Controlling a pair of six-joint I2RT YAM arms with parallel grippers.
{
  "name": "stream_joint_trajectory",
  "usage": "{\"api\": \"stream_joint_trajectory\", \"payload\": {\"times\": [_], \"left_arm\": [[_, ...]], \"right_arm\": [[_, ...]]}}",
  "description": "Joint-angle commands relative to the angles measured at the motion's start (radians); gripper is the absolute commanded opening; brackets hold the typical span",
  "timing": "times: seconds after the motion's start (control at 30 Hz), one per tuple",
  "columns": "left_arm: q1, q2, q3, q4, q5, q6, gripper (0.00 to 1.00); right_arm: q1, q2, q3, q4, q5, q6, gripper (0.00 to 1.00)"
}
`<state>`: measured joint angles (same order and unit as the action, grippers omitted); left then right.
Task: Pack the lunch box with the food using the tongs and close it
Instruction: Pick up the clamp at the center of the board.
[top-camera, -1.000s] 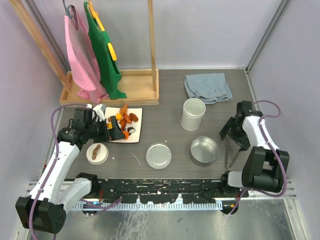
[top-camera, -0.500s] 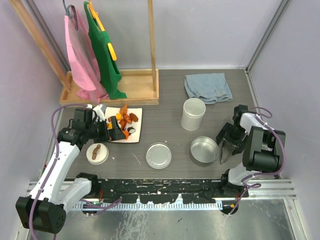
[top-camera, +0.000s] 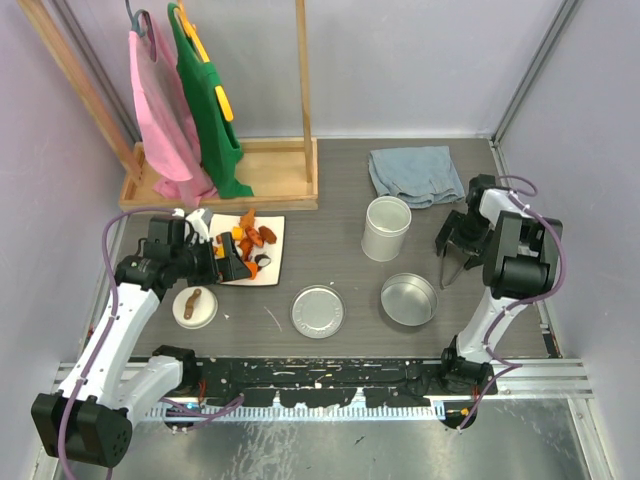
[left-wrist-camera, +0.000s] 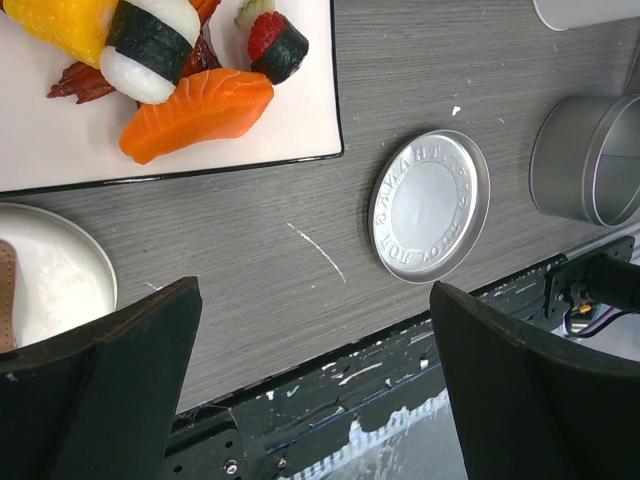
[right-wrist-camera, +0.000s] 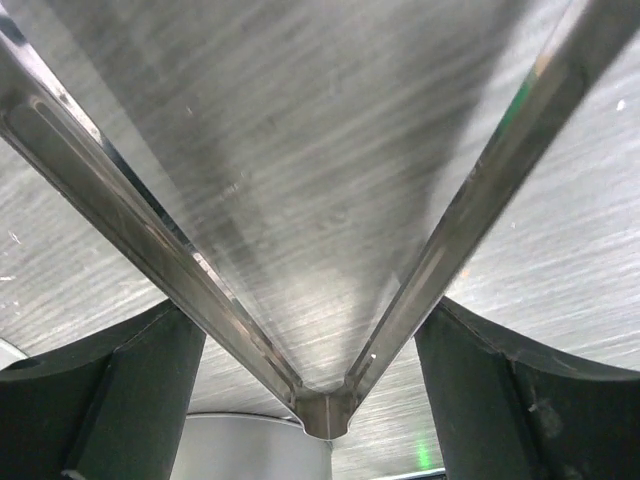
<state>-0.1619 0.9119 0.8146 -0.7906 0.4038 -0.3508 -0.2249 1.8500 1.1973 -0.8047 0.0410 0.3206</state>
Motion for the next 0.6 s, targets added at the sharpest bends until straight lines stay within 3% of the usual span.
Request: {"api": "stream_joint_trajectory", "payload": {"times": [0.0, 0.13, 0.4, 0.57], "left_arm": [[-0.004, 0.004, 0.004, 0.020, -0.001, 0.007, 0.98], [-0.003, 0.012, 0.006, 0.019, 0.006, 0.008, 0.98], [-0.003, 0.014, 0.006, 0.020, 0.009, 0.009, 0.98], [-0.004, 0.023, 0.007, 0.021, 0.009, 0.010, 0.98]], "right_arm": [[-0.004, 0.081, 0.083, -0.063, 0.058, -0.058, 0.90], [-0.011, 0.112, 0.090, -0.066, 0.006, -0.067, 0.96], [-0.096, 0.174, 0.141, -0.079, -0.196, -0.121, 0.92], [-0.087, 0.210, 0.203, -0.123, -0.160, -0.142, 0.91]]}}
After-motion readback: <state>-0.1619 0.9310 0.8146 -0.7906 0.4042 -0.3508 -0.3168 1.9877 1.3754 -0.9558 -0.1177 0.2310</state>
